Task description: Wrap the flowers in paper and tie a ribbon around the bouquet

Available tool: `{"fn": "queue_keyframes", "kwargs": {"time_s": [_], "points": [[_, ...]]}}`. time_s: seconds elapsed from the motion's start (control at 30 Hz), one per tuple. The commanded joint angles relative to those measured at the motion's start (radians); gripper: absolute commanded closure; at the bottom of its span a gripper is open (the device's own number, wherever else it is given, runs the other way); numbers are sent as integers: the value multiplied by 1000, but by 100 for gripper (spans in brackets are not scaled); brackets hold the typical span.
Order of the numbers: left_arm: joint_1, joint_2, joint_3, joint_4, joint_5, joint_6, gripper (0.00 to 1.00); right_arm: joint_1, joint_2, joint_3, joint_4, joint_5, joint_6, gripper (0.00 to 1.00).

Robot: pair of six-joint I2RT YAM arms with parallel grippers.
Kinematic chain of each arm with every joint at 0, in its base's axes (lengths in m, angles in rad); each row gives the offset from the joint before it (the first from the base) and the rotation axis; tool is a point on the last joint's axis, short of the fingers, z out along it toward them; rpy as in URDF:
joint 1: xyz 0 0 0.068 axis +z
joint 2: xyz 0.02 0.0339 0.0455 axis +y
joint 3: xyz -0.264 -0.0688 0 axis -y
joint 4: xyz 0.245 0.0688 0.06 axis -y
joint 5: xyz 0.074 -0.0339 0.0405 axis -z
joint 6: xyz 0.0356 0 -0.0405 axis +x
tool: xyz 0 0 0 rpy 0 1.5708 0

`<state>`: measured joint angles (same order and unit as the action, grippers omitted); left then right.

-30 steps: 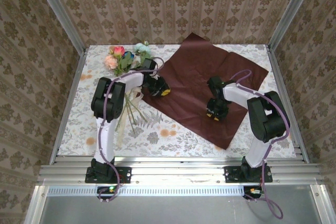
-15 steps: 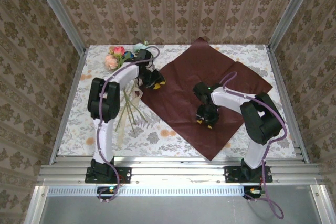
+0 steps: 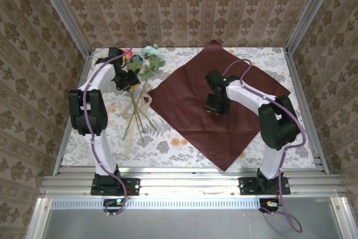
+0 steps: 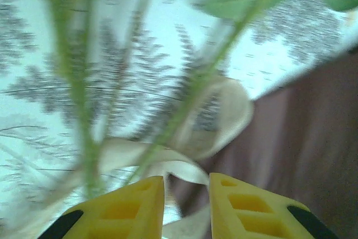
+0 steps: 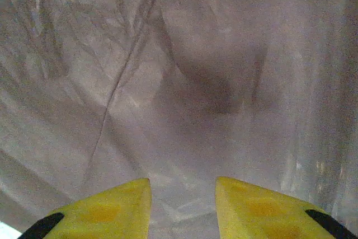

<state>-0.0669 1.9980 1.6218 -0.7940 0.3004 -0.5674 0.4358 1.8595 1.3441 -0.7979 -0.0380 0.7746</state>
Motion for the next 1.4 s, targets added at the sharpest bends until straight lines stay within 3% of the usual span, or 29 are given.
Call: {"fn": "queue_keyframes", "kwargs": {"time_s": [0.0, 0.27, 0.57, 1.07, 1.37], "points": [[26, -12, -17, -35, -18, 55, 71, -8, 88, 3, -6, -16, -58, 63], [73, 57, 17, 2, 2, 51, 70, 7, 139, -78, 75, -155, 76, 61], [133, 111, 54, 69, 23, 15, 73, 11, 108, -79, 76, -170, 114, 61], [123, 214, 88, 65, 58, 39, 77, 19, 112, -39, 54, -168, 116, 61], [100, 192, 70, 66, 26, 49, 77, 28, 112, -31, 45, -165, 114, 61]]}}
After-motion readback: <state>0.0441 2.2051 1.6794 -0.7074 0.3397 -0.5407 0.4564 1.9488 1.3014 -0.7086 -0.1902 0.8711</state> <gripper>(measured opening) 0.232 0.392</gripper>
